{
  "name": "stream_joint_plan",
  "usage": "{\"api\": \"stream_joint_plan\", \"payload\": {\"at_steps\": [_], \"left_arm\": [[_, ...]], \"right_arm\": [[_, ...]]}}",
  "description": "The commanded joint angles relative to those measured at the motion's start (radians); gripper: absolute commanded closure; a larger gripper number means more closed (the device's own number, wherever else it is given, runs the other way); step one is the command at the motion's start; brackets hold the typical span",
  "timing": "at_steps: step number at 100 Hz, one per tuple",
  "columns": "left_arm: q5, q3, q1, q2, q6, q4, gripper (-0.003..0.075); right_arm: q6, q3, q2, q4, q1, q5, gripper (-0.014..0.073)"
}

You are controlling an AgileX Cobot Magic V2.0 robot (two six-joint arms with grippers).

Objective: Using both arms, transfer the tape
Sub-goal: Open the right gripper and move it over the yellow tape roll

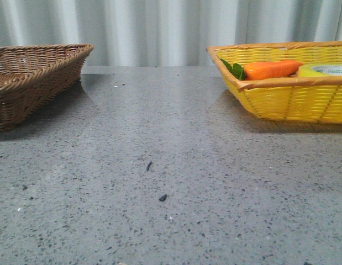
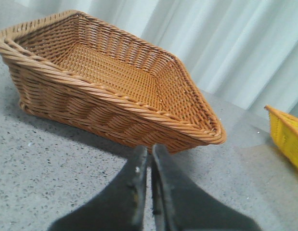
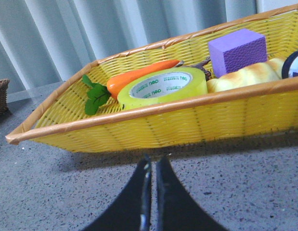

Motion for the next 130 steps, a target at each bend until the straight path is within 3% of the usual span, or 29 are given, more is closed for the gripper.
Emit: {"api": "stream_joint_plan", "payload": {"at_steps": [1, 27, 40, 49, 62, 74, 79, 85, 94, 101, 109, 114, 130], "left_arm": [[-0.079, 0.009, 0.002, -0.027, -0.006, -0.057, 0.0741], [-0.1, 0.009, 0.002, -0.027, -0.006, -0.172, 0.0741], [-0.127, -0.01, 0.002, -0.027, -0.004, -0.18, 0.0741], [-0.112, -0.07, 0.002, -0.027, 0.035, -0.132, 0.0741], [0.028, -0.22, 0.002, 0.025, 0.063, 0.063, 0.0741], [0.165, -0.388, 0.002, 0.152, 0.063, 0.214, 0.0734], [0.203, -0.445, 0.002, 0.216, 0.067, 0.231, 0.0702], [0.239, -0.502, 0.002, 0.288, 0.091, 0.234, 0.0609], [0.244, -0.566, -0.028, 0.377, 0.107, 0.232, 0.0434], [0.239, -0.593, -0.06, 0.415, 0.107, 0.232, 0.0355], [0.239, -0.602, -0.089, 0.439, 0.107, 0.232, 0.0344], [0.239, -0.602, -0.104, 0.444, 0.107, 0.232, 0.0345], [0.239, -0.602, -0.127, 0.447, 0.107, 0.23, 0.0345]], "right_arm": [[-0.003, 0.022, -0.018, -0.001, -0.005, -0.078, 0.0658], [-0.003, 0.022, -0.018, 0.026, -0.005, -0.131, 0.0658], [0.003, 0.01, -0.018, 0.203, -0.005, -0.226, 0.0658], [0.003, -0.05, -0.018, 0.279, -0.005, -0.209, 0.0657], [-0.012, -0.216, 0.001, 0.267, -0.005, -0.073, 0.0655], [-0.016, -0.396, 0.108, 0.174, -0.005, 0.099, 0.0655], [-0.016, -0.489, 0.187, 0.132, -0.005, 0.187, 0.0654], [-0.016, -0.584, 0.29, 0.105, -0.005, 0.271, 0.0643], [-0.029, -0.735, 0.436, 0.094, -0.005, 0.396, 0.0547], [-0.055, -0.843, 0.551, 0.094, -0.005, 0.477, 0.0417], [-0.074, -0.961, 0.685, 0.094, -0.005, 0.573, 0.0272], [-0.11, -1.024, 0.768, 0.094, -0.005, 0.632, 0.0229], [-0.14, -1.198, 1.032, 0.091, -0.005, 0.787, 0.0225]]}}
